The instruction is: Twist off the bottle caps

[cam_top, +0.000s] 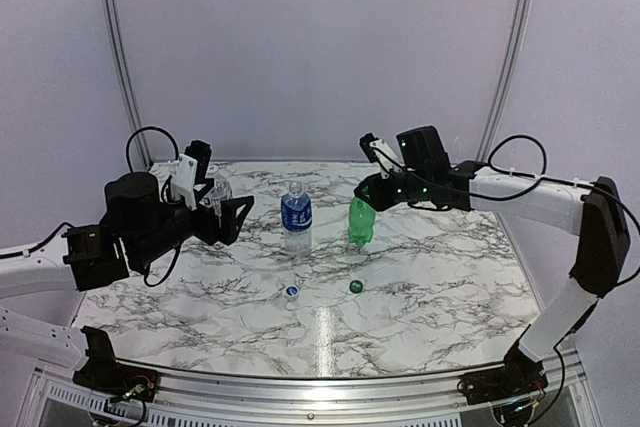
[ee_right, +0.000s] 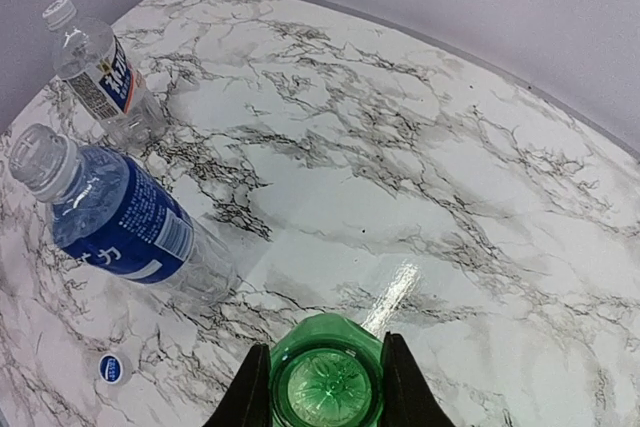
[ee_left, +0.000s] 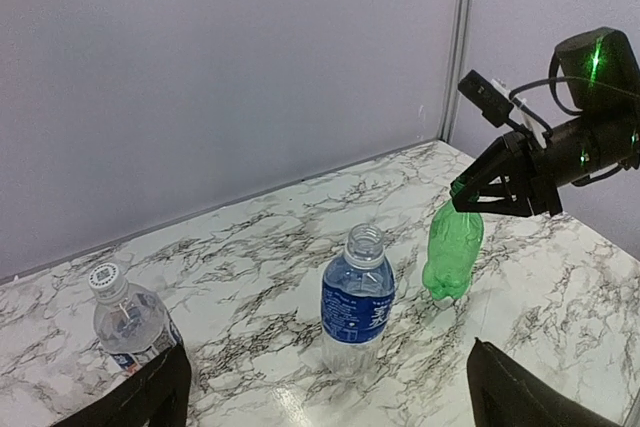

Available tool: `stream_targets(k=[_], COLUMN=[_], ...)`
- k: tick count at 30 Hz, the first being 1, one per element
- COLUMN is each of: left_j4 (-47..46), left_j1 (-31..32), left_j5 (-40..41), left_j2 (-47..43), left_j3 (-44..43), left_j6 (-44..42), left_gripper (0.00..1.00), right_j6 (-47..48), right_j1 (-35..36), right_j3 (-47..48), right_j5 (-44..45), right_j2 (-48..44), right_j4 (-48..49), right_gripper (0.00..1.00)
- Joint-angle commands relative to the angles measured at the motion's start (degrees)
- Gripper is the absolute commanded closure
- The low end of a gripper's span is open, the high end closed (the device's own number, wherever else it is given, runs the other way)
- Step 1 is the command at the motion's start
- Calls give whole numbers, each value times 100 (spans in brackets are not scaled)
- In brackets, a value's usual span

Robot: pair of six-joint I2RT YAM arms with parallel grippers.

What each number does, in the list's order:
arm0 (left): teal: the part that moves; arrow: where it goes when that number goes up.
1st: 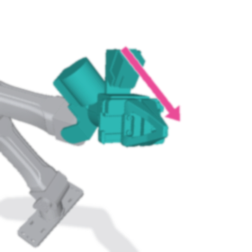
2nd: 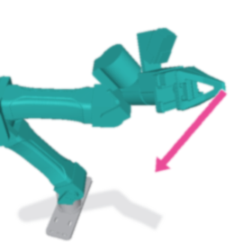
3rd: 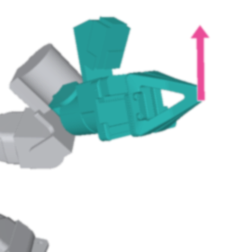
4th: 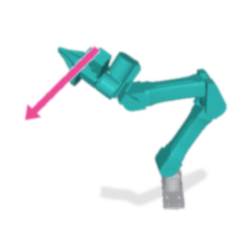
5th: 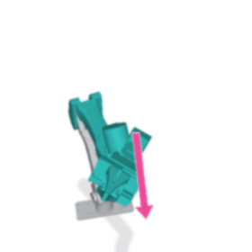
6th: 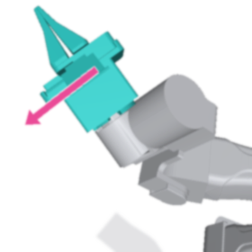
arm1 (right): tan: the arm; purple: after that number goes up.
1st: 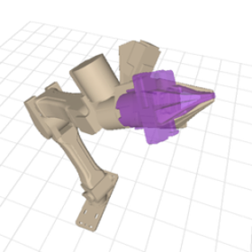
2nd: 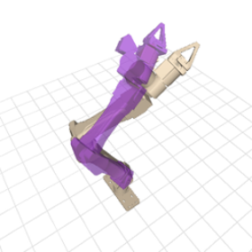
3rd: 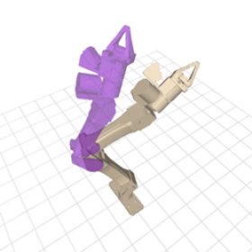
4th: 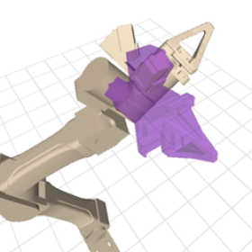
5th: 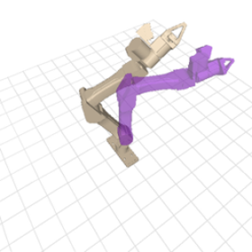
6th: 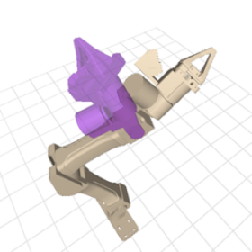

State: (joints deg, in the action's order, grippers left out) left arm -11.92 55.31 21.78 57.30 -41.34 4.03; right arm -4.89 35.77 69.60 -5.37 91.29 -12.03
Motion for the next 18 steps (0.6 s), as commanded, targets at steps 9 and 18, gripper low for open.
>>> stream_targets(k=[9,18], left_j4=[478,695], left_j1=[-462,-825], left_j5=[644,721], left_j2=[42,387], left_j3=[-339,-551], left_j6=[441,409], left_gripper=[1,1], right_j6=[152,229], right_j1=[-31,-28], right_j3=[194,-98], right_j5=[218,218], right_j2=[702,714], right_j4=[896,1070], right_gripper=[99,89])
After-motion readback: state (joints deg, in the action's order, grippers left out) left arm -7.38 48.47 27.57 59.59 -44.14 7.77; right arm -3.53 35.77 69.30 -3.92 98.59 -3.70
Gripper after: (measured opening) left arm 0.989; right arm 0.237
